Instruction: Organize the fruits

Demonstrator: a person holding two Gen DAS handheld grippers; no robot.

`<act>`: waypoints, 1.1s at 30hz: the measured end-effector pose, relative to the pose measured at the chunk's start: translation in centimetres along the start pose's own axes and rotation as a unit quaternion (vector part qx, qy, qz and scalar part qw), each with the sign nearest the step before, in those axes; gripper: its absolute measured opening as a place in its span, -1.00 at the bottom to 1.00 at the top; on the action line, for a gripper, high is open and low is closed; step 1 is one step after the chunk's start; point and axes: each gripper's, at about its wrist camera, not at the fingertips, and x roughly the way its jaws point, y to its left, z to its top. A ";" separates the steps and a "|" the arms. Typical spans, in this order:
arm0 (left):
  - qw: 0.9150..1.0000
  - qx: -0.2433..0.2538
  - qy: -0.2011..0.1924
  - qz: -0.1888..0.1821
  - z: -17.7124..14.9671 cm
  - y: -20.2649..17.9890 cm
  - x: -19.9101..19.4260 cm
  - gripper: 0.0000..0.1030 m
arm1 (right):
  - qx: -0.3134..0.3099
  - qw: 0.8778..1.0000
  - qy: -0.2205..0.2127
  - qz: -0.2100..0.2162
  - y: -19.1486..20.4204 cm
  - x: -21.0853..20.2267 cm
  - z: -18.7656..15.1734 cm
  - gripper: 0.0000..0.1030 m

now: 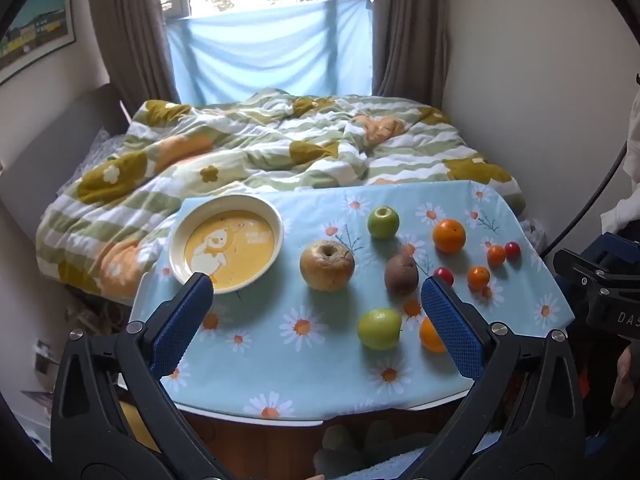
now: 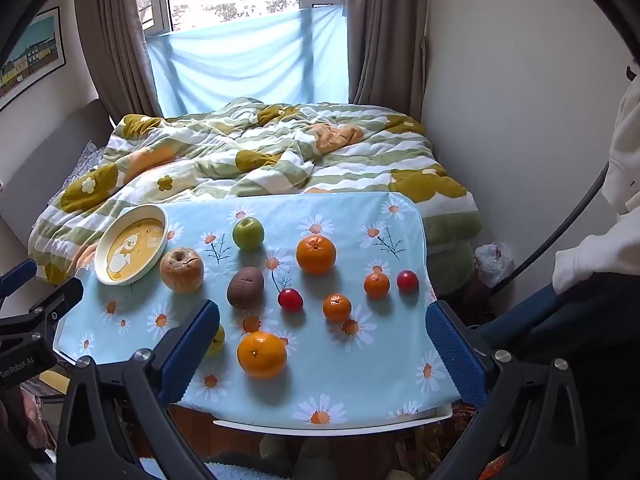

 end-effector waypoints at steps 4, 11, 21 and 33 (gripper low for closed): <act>1.000 -0.003 0.002 0.001 -0.2 0.0 0.0 1.00 | 0.000 1.000 -0.002 0.001 -0.1 0.0 0.0 0.99; 1.000 -0.002 -0.004 -0.006 0.4 -0.1 0.1 1.00 | 0.002 1.000 -0.001 0.002 -0.2 0.1 0.0 0.99; 1.000 0.002 -0.011 -0.004 1.4 -0.2 0.4 1.00 | 0.002 1.000 -0.002 0.000 0.0 -0.1 -0.1 0.99; 1.000 0.010 -0.010 -0.008 1.6 -0.5 0.7 1.00 | 0.004 1.000 -0.003 0.001 0.0 -0.1 -0.2 0.99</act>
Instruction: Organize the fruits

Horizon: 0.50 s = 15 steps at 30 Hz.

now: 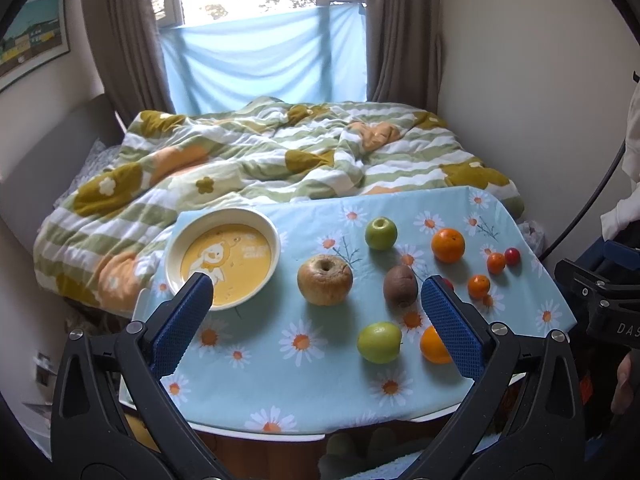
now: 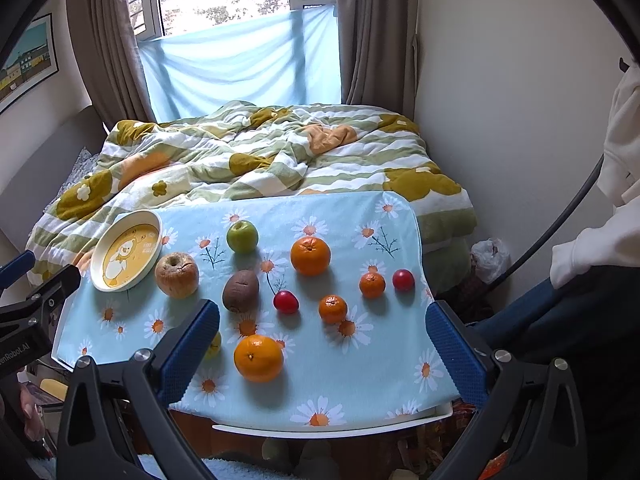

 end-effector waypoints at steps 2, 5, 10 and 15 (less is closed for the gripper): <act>1.000 0.000 0.000 0.001 0.0 -0.1 0.0 1.00 | 0.000 1.000 0.002 0.001 -0.4 0.3 0.2 0.99; 1.000 0.000 0.000 0.001 0.0 -0.1 0.0 1.00 | 0.000 1.000 0.002 0.001 -0.4 0.3 0.2 0.99; 1.000 0.001 -0.001 0.002 -0.1 0.0 0.0 1.00 | 0.001 1.000 0.001 0.001 -0.3 0.3 0.1 0.99; 1.000 0.001 -0.001 0.002 0.0 0.0 0.1 1.00 | 0.002 1.000 0.002 0.002 -0.4 0.4 0.1 0.99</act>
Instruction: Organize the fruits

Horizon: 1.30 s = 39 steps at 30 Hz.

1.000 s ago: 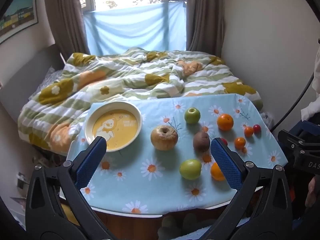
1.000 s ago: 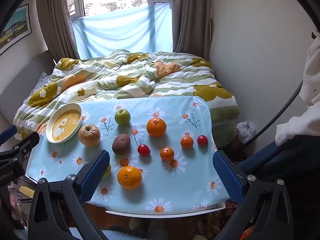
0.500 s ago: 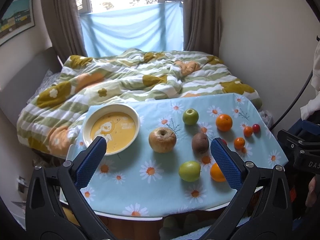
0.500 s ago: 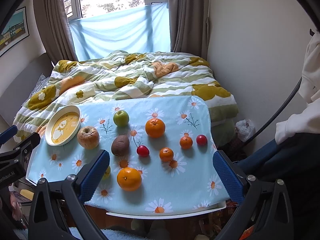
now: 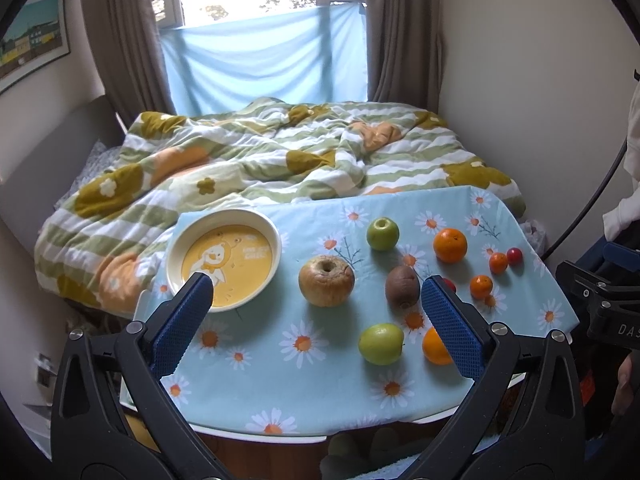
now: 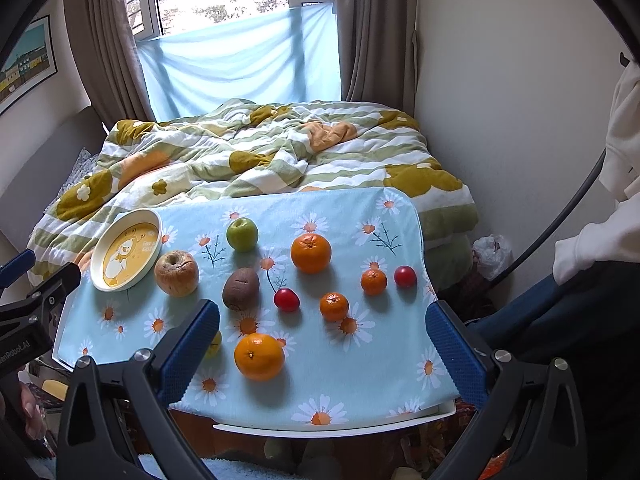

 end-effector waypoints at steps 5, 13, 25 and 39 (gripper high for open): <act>1.000 0.002 -0.001 0.000 0.1 0.0 0.0 1.00 | 0.000 1.000 0.000 0.000 0.1 0.0 0.0 0.99; 1.000 0.002 -0.001 0.000 0.2 -0.1 0.1 1.00 | 0.001 1.000 0.001 0.000 0.1 -0.1 0.0 0.99; 1.000 0.002 -0.002 0.000 0.2 -0.1 0.1 1.00 | 0.002 1.000 -0.001 0.001 0.2 -0.3 -0.1 0.99; 1.000 0.004 -0.007 -0.005 0.5 0.0 -0.6 1.00 | 0.003 1.000 -0.003 0.001 0.0 -0.7 -0.4 0.99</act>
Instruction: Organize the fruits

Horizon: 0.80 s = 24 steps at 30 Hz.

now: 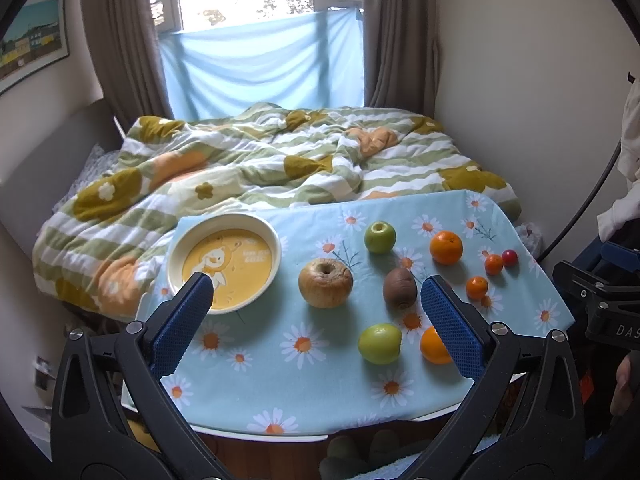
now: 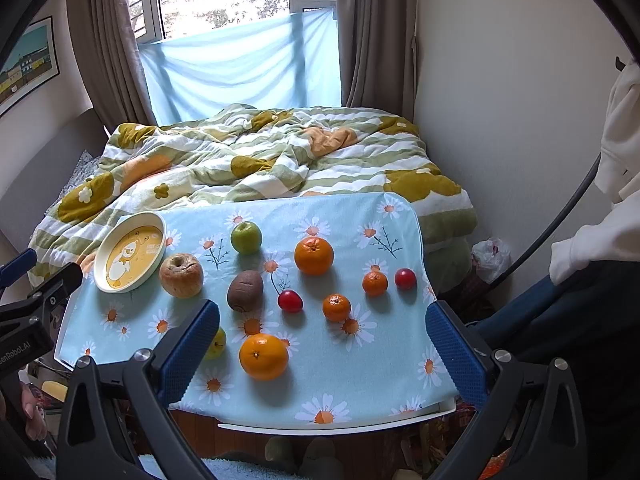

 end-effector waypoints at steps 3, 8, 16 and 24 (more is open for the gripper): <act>1.000 0.000 -0.001 0.000 0.0 0.0 -0.1 1.00 | 0.001 1.000 0.000 0.000 0.0 0.0 0.0 0.99; 1.000 0.001 0.000 -0.001 0.1 0.0 0.0 1.00 | 0.002 1.000 -0.001 0.001 -0.1 -0.1 0.0 0.99; 1.000 0.000 0.022 -0.022 -0.4 0.1 0.8 1.00 | 0.010 1.000 -0.001 -0.005 0.2 -0.2 0.4 0.99; 0.997 -0.010 0.068 -0.047 -2.8 0.0 4.0 1.00 | -0.007 1.000 0.013 -0.013 -0.2 1.4 -1.1 0.99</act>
